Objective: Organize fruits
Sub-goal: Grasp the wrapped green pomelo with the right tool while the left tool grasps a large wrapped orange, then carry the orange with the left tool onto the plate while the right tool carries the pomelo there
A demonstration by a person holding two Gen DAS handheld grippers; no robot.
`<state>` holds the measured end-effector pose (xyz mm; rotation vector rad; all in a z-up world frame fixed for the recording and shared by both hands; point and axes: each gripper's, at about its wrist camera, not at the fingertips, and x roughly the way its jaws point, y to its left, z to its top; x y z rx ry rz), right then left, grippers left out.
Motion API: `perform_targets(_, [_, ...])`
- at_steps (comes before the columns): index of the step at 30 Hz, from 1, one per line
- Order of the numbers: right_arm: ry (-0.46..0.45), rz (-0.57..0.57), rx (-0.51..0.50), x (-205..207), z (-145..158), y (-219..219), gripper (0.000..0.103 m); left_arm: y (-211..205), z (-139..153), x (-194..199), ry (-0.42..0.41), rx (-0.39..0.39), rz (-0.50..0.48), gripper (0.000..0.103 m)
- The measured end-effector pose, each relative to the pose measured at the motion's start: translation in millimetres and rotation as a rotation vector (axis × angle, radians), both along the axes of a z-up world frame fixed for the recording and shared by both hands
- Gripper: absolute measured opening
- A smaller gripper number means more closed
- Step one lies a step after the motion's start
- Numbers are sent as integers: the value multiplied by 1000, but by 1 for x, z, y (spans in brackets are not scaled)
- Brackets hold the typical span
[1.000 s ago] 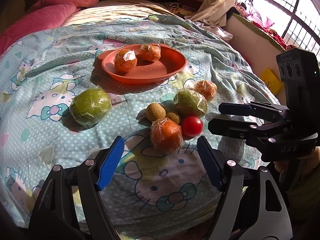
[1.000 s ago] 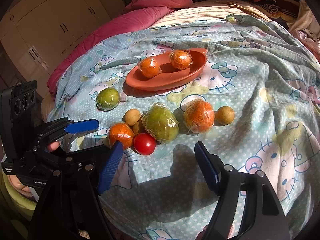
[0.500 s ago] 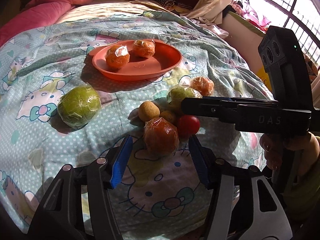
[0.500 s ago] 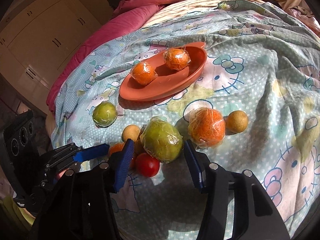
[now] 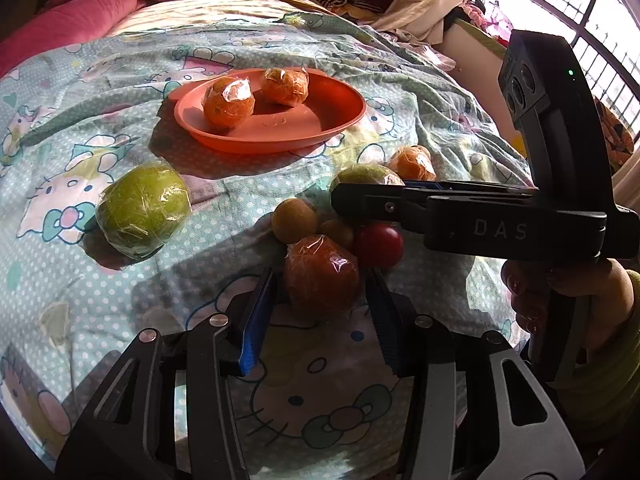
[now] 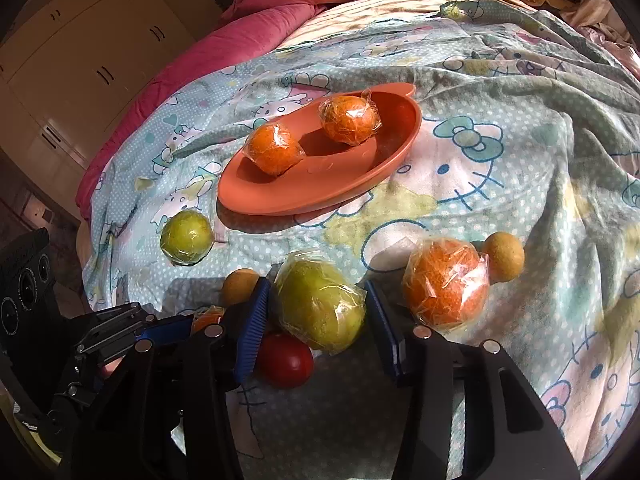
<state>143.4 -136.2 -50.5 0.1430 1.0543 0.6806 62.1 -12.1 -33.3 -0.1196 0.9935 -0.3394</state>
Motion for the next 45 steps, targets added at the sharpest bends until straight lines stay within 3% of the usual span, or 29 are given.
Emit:
perform_targets(3, [-24,14,-8,-2,2,1,44,-2,0,2,-1,6,-4,32])
perform_targets(11, [-102,38,-25,-10,14,-1,44,0,1,4,-2,-3,-4,30])
perform_targets(22, [-212,26,-8,-12,45,-19,44,17,30,5,-61,-32,39,30])
perform_targets(45, [-308,34,-19,8,77,-28,44,39,67,45,-139,-14,123,30])
